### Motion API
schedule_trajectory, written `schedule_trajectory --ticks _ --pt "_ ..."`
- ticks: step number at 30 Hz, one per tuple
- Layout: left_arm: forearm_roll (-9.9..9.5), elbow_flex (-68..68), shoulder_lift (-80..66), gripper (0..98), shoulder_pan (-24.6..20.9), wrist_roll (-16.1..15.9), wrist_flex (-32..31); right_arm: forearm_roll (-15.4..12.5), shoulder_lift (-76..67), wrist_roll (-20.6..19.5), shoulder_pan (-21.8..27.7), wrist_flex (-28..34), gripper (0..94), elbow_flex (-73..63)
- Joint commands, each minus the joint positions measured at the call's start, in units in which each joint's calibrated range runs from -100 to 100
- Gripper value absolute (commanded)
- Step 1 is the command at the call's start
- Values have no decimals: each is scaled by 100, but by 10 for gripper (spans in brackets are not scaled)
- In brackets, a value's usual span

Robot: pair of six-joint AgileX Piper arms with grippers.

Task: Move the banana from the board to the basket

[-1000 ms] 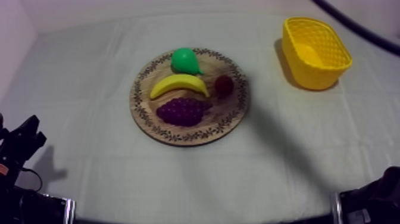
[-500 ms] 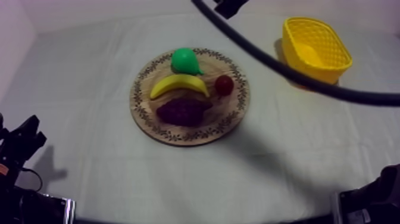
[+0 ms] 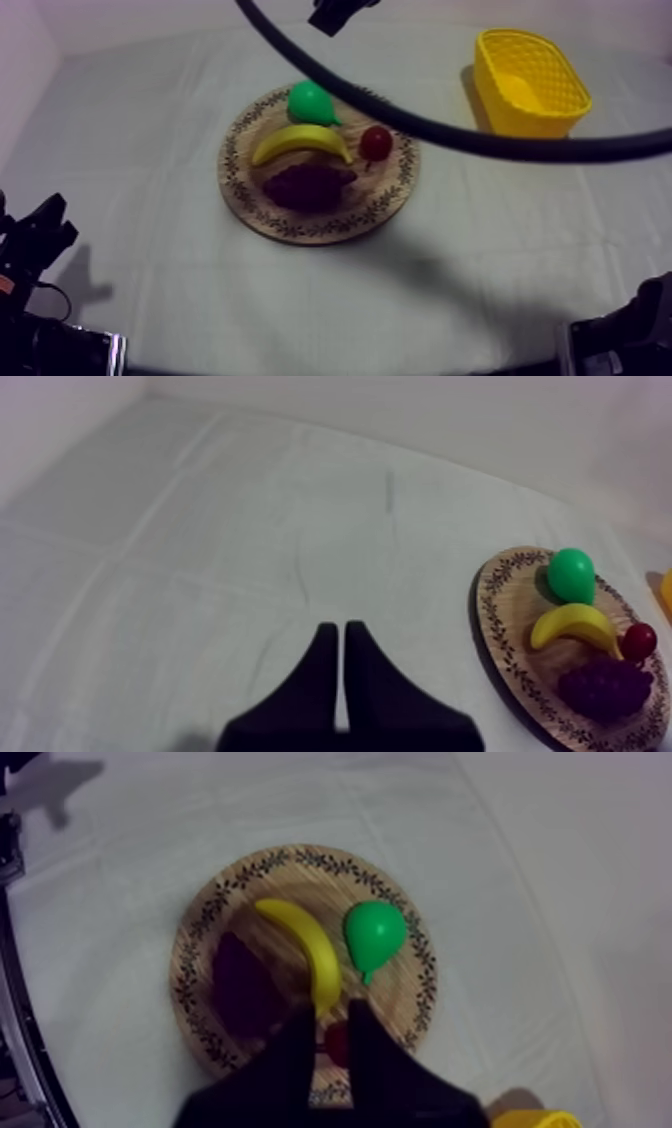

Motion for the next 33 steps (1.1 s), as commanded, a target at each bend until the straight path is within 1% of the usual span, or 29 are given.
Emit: schedule_trajectory --ticks 1,4,6,9,15,24,33 --pt "0 -4 0 0 -1 0 -1 14 38 28 19 3 328 -25" --pt "0 -4 0 0 -1 -1 -1 5 120 124 61 88 439 -81" --pt "0 -4 0 0 -1 1 -1 9 176 202 90 148 477 -127" --pt "0 -4 0 0 -1 0 -1 10 264 315 132 234 509 -204" --pt "0 -4 0 0 -1 0 -1 15 396 451 165 290 522 -218" --pt "0 -4 0 0 -1 1 -1 48 600 507 125 316 526 -195" --pt "0 -4 0 0 -1 0 -1 -24 1124 604 143 357 525 -409"
